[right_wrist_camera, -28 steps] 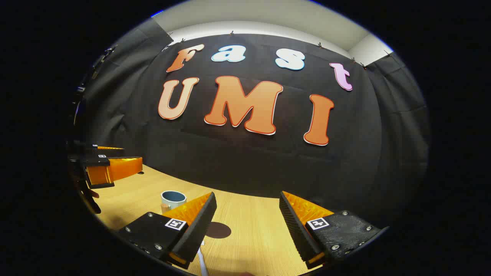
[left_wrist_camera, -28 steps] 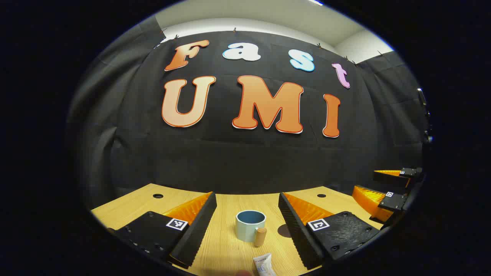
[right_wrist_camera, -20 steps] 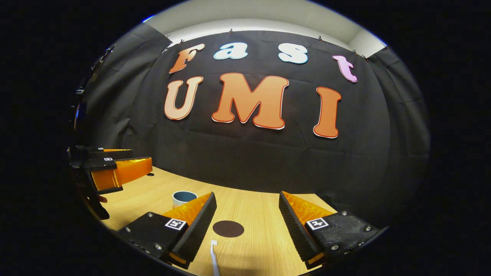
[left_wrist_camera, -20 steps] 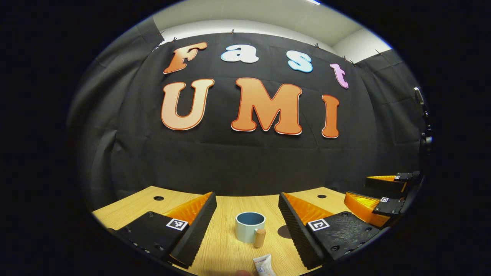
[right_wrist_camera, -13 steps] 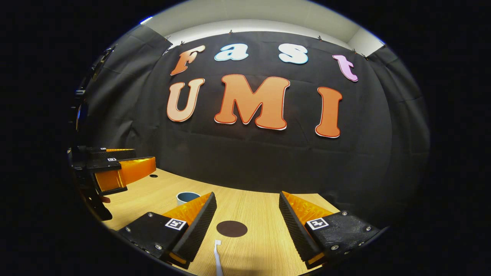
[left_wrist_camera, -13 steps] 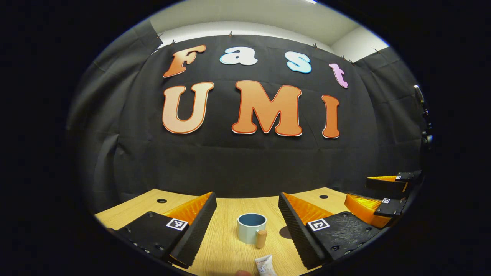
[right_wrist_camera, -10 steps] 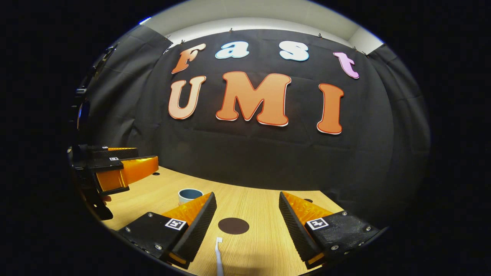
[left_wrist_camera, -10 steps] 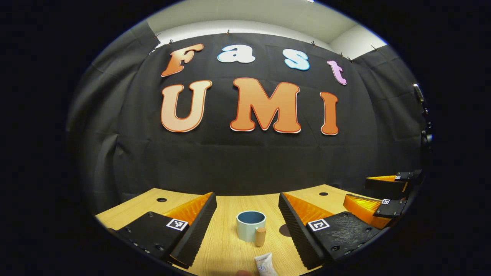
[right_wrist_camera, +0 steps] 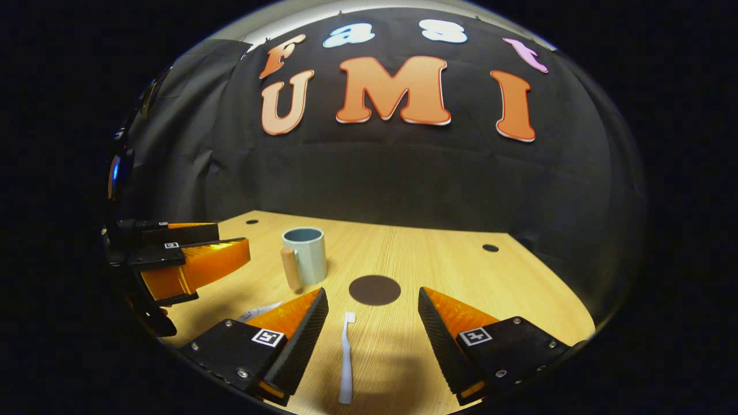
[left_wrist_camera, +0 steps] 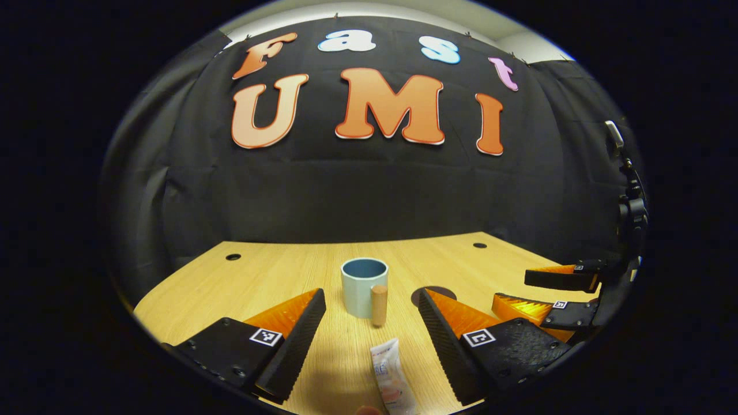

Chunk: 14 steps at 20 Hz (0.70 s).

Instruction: Put the toothbrush and toothpaste on the desktop into the cup, then pick up the cup and place it on the coaster on the desktop.

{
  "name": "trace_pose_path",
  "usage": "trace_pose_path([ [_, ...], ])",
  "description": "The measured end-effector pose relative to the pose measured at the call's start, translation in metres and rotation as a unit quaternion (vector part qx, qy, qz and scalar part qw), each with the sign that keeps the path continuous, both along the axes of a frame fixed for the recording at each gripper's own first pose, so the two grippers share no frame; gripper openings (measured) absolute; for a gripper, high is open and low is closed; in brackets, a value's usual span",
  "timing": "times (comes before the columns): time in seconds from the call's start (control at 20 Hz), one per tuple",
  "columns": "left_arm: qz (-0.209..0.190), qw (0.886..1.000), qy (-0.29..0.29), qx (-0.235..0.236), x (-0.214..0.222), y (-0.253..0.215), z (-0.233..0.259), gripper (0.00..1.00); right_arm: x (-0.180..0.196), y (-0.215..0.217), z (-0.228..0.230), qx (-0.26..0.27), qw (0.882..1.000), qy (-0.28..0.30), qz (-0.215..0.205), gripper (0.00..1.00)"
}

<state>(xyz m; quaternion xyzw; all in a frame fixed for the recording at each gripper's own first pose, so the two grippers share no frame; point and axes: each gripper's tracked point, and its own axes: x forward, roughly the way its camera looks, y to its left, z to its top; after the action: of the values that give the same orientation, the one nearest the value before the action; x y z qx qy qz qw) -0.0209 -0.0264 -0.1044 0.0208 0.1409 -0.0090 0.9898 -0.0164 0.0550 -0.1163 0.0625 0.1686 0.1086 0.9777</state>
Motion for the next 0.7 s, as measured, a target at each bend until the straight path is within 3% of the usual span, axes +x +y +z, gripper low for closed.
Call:
trace_pose_path([
  [0.15, 0.009, 0.999, 0.043, -0.003, -0.007, 0.003, -0.031, 0.98, 0.000, 0.011, -0.027, -0.005, 0.999, 0.040, 0.015, 0.93],
  [0.35, 0.012, 0.995, 0.098, -0.004, -0.012, 0.005, -0.068, 0.98, -0.002, 0.025, -0.065, -0.018, 0.995, 0.092, 0.037, 0.81],
  [0.4, 0.011, 0.994, 0.108, -0.003, -0.012, 0.005, -0.074, 0.98, -0.004, 0.029, -0.070, -0.020, 0.994, 0.101, 0.045, 0.74],
  [0.45, 0.012, 0.993, 0.118, -0.003, -0.013, 0.006, -0.079, 0.98, -0.006, 0.033, -0.074, -0.023, 0.992, 0.108, 0.056, 0.77],
  [0.55, 0.011, 0.990, 0.139, -0.006, -0.013, 0.005, -0.086, 0.98, -0.008, 0.037, -0.083, -0.042, 0.990, 0.118, 0.067, 0.74],
  [0.7, 0.011, 0.985, 0.173, -0.006, -0.014, 0.004, -0.095, 0.98, -0.010, 0.041, -0.085, -0.046, 0.986, 0.140, 0.078, 0.64],
])
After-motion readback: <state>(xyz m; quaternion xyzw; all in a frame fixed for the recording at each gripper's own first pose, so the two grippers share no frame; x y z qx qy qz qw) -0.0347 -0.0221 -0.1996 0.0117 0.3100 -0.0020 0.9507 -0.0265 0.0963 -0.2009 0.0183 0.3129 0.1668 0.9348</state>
